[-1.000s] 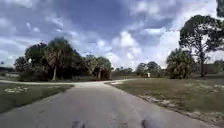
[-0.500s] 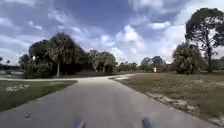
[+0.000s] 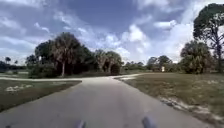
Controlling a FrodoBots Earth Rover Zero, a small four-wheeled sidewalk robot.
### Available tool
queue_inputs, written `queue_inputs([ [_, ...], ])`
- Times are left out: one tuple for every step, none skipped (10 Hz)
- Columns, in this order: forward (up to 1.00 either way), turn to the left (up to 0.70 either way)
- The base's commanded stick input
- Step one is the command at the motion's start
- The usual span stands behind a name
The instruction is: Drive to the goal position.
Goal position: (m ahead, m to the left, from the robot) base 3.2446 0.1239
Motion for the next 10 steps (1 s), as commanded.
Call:
queue_inputs([
  [0.69, 0.03],
  [0.69, 0.03],
  [0.69, 0.03],
  [0.69, 0.03],
  [0.69, 0.03],
  [0.69, 0.03],
  [0.69, 0.03],
  [0.69, 0.03],
  [0.69, 0.03],
  [0.69, 0.03],
])
